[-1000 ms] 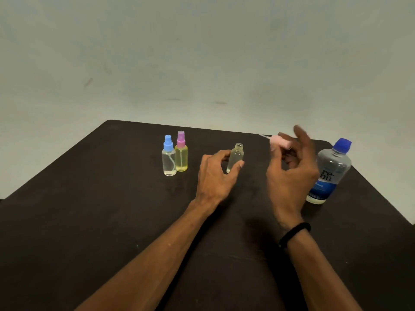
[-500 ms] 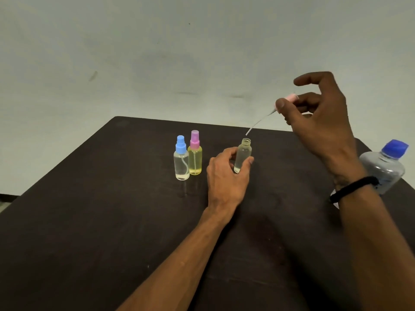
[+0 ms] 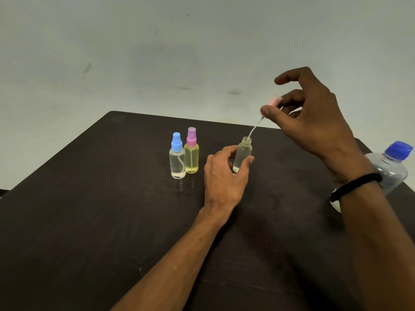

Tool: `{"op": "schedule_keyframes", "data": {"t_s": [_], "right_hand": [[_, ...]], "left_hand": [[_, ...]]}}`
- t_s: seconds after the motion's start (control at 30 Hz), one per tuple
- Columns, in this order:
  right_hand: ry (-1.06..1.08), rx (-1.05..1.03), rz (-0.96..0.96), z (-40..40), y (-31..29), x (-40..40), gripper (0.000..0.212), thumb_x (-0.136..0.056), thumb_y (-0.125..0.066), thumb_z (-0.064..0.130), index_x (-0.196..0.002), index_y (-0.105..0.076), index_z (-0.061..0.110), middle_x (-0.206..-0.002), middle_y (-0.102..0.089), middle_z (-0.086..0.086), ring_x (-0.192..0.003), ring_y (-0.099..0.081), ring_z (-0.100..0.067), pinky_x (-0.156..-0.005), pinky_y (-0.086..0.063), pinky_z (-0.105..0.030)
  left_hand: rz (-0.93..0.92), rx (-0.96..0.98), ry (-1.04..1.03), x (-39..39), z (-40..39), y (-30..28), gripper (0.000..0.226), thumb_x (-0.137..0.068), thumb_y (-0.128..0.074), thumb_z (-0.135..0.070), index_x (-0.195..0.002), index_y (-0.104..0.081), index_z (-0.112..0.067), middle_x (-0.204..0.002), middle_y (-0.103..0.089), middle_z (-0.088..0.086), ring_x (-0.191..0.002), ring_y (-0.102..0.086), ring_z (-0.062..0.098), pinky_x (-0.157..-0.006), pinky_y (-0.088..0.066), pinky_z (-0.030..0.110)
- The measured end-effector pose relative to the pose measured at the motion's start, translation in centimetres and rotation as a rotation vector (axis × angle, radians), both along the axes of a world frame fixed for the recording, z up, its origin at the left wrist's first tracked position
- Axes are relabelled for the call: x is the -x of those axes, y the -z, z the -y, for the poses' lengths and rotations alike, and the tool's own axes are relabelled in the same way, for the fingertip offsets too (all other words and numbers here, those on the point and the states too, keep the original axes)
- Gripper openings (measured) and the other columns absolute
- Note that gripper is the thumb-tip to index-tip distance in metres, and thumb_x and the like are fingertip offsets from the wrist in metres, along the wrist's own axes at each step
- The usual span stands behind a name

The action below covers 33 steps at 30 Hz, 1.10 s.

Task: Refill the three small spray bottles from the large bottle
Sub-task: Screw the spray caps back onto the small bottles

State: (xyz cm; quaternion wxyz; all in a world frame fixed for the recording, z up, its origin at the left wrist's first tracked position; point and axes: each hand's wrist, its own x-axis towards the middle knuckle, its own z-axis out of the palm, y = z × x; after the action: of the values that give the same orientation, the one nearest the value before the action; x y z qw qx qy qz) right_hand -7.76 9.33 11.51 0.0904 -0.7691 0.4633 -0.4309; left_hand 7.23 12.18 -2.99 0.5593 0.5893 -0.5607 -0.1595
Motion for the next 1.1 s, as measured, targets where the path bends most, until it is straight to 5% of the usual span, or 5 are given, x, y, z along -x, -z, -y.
{"op": "schedule_keyframes", "data": {"t_s": [0.7,0.9,1.0,1.1], "right_hand": [[-0.143,-0.315,-0.113,1.1,1.6,0.4,0.047,-0.085,-0.088,0.032,-0.125,-0.063,0.031,-0.094,-0.081,0.008,-0.094,-0.075,-0.004,-0.086,-0.051,-0.022],[-0.066,-0.287,-0.176,1.2,1.8,0.2,0.054,-0.074,-0.089,0.054,-0.117,-0.069,0.029,-0.083,-0.077,0.008,-0.08,-0.072,-0.005,-0.076,-0.051,-0.024],[-0.089,-0.319,-0.188,0.9,1.6,0.1,0.07,-0.065,-0.085,0.066,-0.124,-0.069,0.031,-0.1,-0.075,0.011,-0.085,-0.072,-0.007,-0.079,-0.054,-0.026],[-0.192,-0.377,-0.134,0.5,0.9,0.6,0.072,-0.074,-0.09,0.049,-0.138,-0.063,0.035,-0.123,-0.073,0.011,-0.1,-0.074,-0.005,-0.092,-0.058,-0.027]], "left_hand": [[0.09,0.101,-0.013,0.1,-0.3,-0.2,0.044,-0.094,-0.075,-0.045,-0.131,-0.068,-0.023,-0.112,-0.07,-0.009,-0.098,-0.054,0.006,-0.079,-0.035,0.006],[0.112,0.095,-0.008,0.1,-0.3,-0.2,0.044,-0.093,-0.076,-0.046,-0.13,-0.068,-0.022,-0.112,-0.069,-0.007,-0.099,-0.054,0.008,-0.079,-0.035,0.008],[0.109,0.09,-0.009,0.1,-0.3,-0.2,0.044,-0.094,-0.075,-0.047,-0.129,-0.068,-0.023,-0.11,-0.069,-0.008,-0.099,-0.053,0.006,-0.079,-0.035,0.008],[0.093,0.087,-0.011,0.1,-0.3,-0.2,0.043,-0.094,-0.075,-0.046,-0.129,-0.068,-0.023,-0.111,-0.069,-0.008,-0.1,-0.054,0.006,-0.079,-0.035,0.008]]}}
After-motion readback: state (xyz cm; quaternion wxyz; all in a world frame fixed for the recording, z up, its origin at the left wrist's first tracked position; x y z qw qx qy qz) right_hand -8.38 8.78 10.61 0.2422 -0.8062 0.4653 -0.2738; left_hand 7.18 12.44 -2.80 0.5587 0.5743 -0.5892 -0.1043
